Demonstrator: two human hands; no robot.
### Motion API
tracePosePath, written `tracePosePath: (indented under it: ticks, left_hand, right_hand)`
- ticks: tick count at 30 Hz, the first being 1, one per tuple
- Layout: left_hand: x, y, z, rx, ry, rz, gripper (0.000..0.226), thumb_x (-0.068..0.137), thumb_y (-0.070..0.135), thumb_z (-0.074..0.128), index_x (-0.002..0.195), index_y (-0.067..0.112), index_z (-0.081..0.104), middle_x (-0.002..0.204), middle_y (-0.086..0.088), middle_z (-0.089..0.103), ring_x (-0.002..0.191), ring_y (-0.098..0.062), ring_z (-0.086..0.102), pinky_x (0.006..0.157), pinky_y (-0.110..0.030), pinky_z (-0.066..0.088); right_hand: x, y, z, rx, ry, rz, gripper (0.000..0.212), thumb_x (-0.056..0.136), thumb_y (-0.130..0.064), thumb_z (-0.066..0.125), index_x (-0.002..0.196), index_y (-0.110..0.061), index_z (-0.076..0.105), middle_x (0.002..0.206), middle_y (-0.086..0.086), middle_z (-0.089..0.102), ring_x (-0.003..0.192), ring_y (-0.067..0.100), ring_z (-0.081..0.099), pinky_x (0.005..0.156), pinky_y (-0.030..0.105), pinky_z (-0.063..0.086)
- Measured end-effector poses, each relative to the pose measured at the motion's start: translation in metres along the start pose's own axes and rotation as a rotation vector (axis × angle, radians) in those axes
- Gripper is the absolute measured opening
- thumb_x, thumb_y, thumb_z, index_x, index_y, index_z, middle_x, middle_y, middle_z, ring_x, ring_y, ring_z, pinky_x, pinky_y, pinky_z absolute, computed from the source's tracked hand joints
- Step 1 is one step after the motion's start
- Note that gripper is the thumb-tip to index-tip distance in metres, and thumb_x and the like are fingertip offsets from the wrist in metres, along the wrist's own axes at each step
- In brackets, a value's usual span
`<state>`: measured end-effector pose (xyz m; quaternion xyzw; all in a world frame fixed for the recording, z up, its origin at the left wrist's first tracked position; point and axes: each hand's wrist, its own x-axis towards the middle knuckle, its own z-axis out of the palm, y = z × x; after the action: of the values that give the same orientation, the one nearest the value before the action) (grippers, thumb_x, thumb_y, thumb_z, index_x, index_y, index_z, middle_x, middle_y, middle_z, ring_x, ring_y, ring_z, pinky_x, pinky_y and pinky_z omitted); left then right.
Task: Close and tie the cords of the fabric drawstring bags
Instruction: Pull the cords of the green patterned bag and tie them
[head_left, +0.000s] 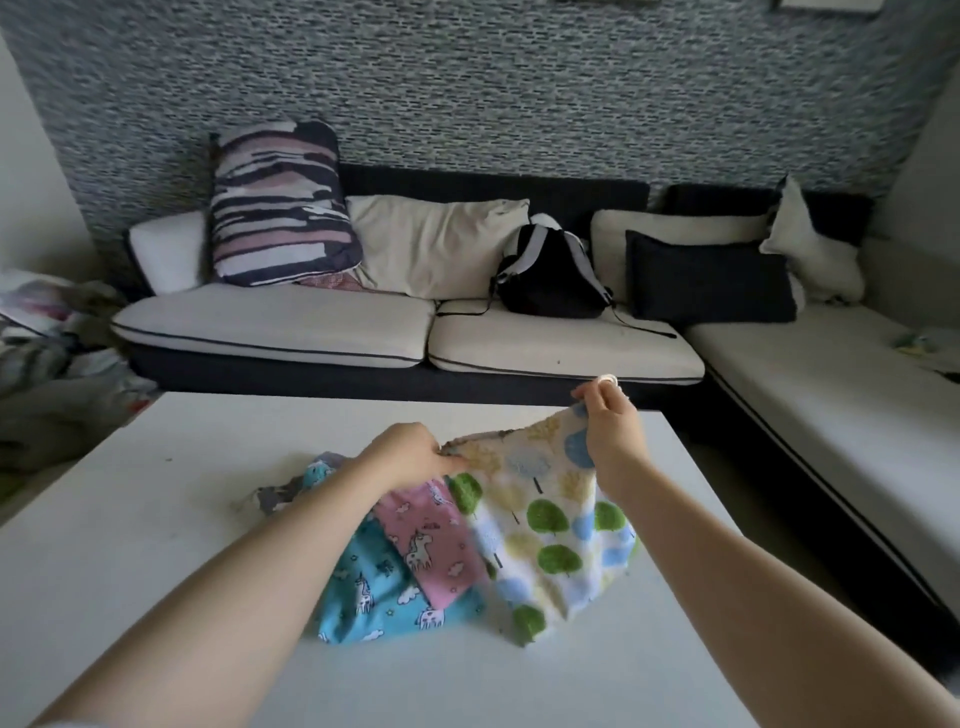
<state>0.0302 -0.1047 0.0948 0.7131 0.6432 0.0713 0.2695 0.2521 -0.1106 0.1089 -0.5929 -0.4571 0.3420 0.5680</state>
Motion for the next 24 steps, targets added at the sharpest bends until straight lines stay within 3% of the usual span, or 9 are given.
tracePosePath:
  ticks: [4,7,9,12,14,16,18,22,24]
  left_hand:
    - [-0.004,0.024,-0.003,-1.014,-0.101,0.007,0.031,0.092,0.03,0.049,0.065,0.013,0.047,0.046,0.006,0.031,0.037,-0.01,0.025,0.048,-0.024,0.028]
    - [-0.004,0.04,0.004,-1.588,-0.031,-0.002,0.033,0.097,0.022,0.04,0.067,0.012,0.047,0.038,0.01,0.028,0.031,-0.005,0.02,0.037,-0.018,0.024]
    - [0.0,0.043,0.007,-1.791,0.07,-0.05,0.033,0.099,0.021,0.037,0.069,0.011,0.048,0.037,0.008,0.028,0.029,-0.004,0.02,0.034,-0.016,0.022]
    - [0.005,0.025,0.002,-1.917,0.327,-0.195,0.031,0.1,0.017,0.035,0.071,0.011,0.044,0.05,0.005,0.032,0.031,-0.005,0.022,0.033,-0.016,0.023]
    - [0.009,0.006,-0.001,-1.995,0.467,-0.283,0.033,0.1,0.013,0.03,0.068,0.011,0.04,0.059,0.004,0.029,0.031,-0.006,0.019,0.036,-0.017,0.021]
    - [0.01,-0.004,-0.004,-2.005,0.537,-0.298,0.034,0.1,0.013,0.03,0.067,0.011,0.038,0.061,0.004,0.03,0.031,-0.007,0.016,0.041,-0.019,0.018]
    - [0.011,0.002,-0.009,-1.966,0.527,-0.207,0.035,0.1,0.019,0.036,0.066,0.014,0.042,0.056,0.006,0.03,0.029,-0.006,0.017,0.04,-0.017,0.02]
    - [0.001,0.038,-0.033,-1.478,0.325,0.077,0.033,0.097,0.025,0.041,0.068,0.015,0.053,0.038,0.01,0.031,0.031,-0.005,0.025,0.049,-0.021,0.028]
    - [-0.009,0.059,-0.043,-1.12,0.356,0.195,0.034,0.095,0.021,0.043,0.066,0.014,0.059,0.044,0.007,0.034,0.038,-0.008,0.029,0.051,-0.023,0.033]
  right_hand:
    - [0.017,0.009,-0.022,-0.303,-0.007,-0.082,0.031,0.091,-0.008,0.037,0.068,-0.016,0.055,0.078,0.007,0.05,0.069,0.02,0.046,0.058,0.027,0.033]
    - [0.024,0.005,-0.039,-0.024,-0.02,-0.036,0.036,0.096,-0.011,0.037,0.065,-0.013,0.056,0.067,0.003,0.057,0.063,0.017,0.049,0.062,0.028,0.041]
    - [0.025,0.004,-0.049,0.022,0.064,-0.069,0.037,0.099,-0.011,0.03,0.067,-0.011,0.048,0.057,0.0,0.058,0.066,0.017,0.052,0.071,0.028,0.045]
    - [0.025,0.003,-0.062,0.167,0.216,0.091,0.032,0.099,-0.007,0.032,0.069,-0.013,0.041,0.053,0.0,0.046,0.063,0.012,0.053,0.08,0.022,0.051]
    - [0.024,0.005,-0.068,0.266,0.266,0.179,0.034,0.097,-0.001,0.036,0.067,-0.017,0.036,0.058,-0.002,0.036,0.044,0.0,0.048,0.058,0.006,0.045]
    - [0.023,0.012,-0.068,0.252,0.322,0.26,0.035,0.095,-0.001,0.032,0.064,-0.016,0.036,0.054,-0.001,0.032,0.03,0.006,0.032,0.033,0.013,0.026]
    - [0.02,0.009,-0.059,0.134,0.276,0.232,0.032,0.09,-0.006,0.032,0.062,-0.017,0.041,0.06,-0.002,0.035,0.043,0.011,0.029,0.038,0.02,0.023]
    - [0.005,-0.03,-0.023,-0.03,0.001,0.008,0.024,0.094,-0.013,0.04,0.082,-0.013,0.061,0.063,-0.002,0.043,0.052,0.01,0.03,0.046,0.022,0.022]
    - [-0.005,-0.051,-0.007,-0.09,-0.139,-0.138,0.024,0.097,-0.019,0.042,0.089,-0.011,0.063,0.06,-0.003,0.041,0.051,0.009,0.031,0.047,0.02,0.024]
